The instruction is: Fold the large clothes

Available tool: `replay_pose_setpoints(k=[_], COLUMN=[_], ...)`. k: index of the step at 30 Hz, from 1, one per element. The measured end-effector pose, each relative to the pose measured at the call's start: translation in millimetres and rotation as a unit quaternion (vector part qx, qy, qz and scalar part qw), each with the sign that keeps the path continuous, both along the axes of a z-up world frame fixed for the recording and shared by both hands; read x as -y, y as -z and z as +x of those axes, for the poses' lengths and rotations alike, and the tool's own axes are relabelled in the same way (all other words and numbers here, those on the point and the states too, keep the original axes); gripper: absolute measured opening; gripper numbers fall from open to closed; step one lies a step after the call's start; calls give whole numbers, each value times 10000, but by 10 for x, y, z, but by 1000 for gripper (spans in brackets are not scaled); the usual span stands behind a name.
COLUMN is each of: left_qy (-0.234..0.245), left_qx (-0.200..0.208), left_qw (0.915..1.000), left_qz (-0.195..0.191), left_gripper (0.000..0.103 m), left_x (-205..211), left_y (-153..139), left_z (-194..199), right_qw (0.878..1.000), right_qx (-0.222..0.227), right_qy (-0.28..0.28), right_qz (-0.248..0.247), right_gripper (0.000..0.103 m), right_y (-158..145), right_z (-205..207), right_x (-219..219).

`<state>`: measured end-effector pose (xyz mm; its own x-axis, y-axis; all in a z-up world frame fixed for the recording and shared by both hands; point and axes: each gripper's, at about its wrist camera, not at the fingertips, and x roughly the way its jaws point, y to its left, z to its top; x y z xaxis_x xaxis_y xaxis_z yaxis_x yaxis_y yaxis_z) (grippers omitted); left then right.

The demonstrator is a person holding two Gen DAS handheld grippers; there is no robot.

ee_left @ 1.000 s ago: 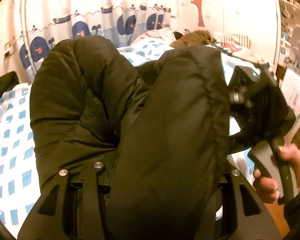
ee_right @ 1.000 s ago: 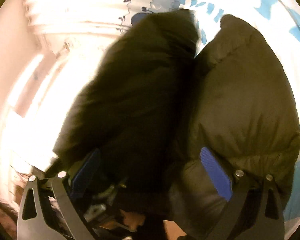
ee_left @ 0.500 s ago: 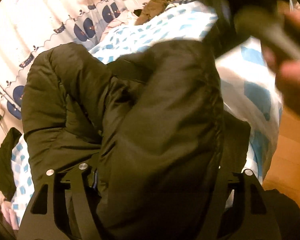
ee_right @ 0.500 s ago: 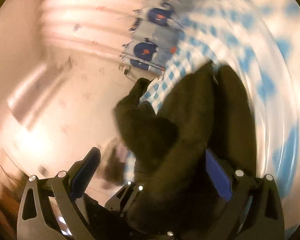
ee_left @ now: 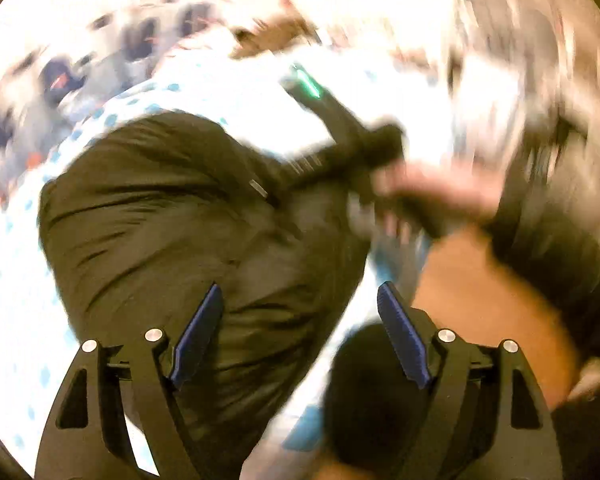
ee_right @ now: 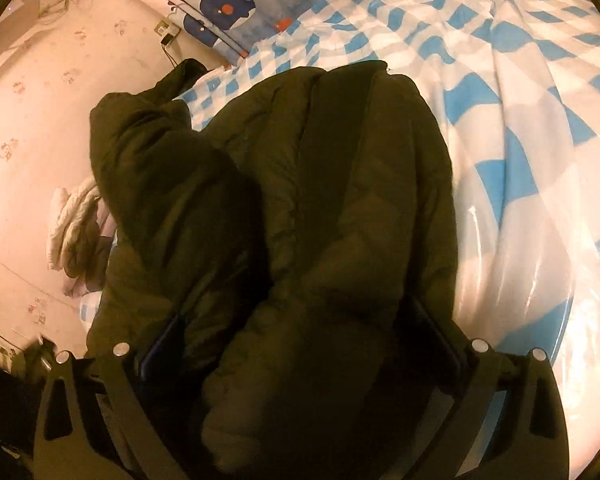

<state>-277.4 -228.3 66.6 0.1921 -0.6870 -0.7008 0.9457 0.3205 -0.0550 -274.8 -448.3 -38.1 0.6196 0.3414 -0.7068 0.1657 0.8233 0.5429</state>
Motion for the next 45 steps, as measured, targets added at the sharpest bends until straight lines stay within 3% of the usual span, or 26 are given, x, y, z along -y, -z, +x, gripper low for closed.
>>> replay_pose_setpoints(k=[3, 5, 6, 9, 10, 12, 13, 15, 16, 18, 21, 23, 25, 29, 33, 36, 38, 41, 45], left_qy=[-1010, -1315, -1356, -1046, -1039, -861, -788, -680, -666, -680, -650, -683, -644, -641, -557, -593, -539, -560, -834], left_qx=[-264, -411, -485, -958, -837, -198, -89, 250, 350, 372, 330, 397, 530, 509, 406, 698, 836, 779, 994], left_qw=[9897, 9802, 9792, 9879, 9902, 9960, 9968, 9972, 9969, 9966, 9971, 9965, 9959, 9956, 9965, 9942, 9927, 9933, 9906], left_qz=[-980, -1423, -1427, -628, -402, -159, -65, 184, 251, 274, 206, 256, 353, 462, 466, 564, 689, 652, 431], left_gripper=[87, 89, 90, 90, 90, 91, 91, 91, 91, 92, 92, 92, 92, 92, 92, 92, 92, 92, 92], left_x=[-148, -62, 1, 490, 554, 684, 729, 834, 855, 837, 764, 753, 749, 774, 646, 563, 563, 532, 416], left_y=[-289, -255, -200, 409, 564, 695, 725, 780, 794, 787, 769, 790, 838, 886, 693, 639, 705, 668, 464], left_z=[501, 768, 863, 956, 863, 677, 625, 487, 438, 399, 493, 511, 534, 594, 493, 401, 403, 379, 269], right_qw=[10000, 9999, 9999, 9978, 9963, 9922, 9891, 9816, 9805, 9854, 9945, 9929, 9925, 9940, 9935, 9972, 9995, 9983, 9967], right_qx=[-67, -101, -105, 249, 496, 1112, 1349, 1407, 1214, 854, 254, 242, 464, 379, 308, 313, 301, 226, 368], right_qy=[-13, 45, 124, 610, 696, 479, 120, -596, -842, -961, -467, -313, -231, -254, -212, 89, 135, 77, 169], right_qz=[-27, -25, -15, -39, 5, 303, 568, 1149, 1297, 1121, 902, 1121, 1104, 998, 1075, 670, -26, -527, -696], right_gripper=[96, 96, 96, 96, 96, 96, 96, 96, 96, 96, 96, 96, 96, 95, 95, 96, 96, 96, 96], right_y=[-19, -108, -183, -555, -728, -1119, -1286, -1365, -1309, -1100, -461, -52, 126, 186, 181, -72, -212, -59, 96], right_z=[52, 58, 55, -56, -108, -83, 37, 345, 558, 902, 1303, 1429, 1445, 1520, 1467, 1143, 905, 727, 738], right_x=[11, 19, 34, 223, 259, 256, 181, 6, -108, -236, -81, 55, 95, 148, 191, 160, 50, -29, 0])
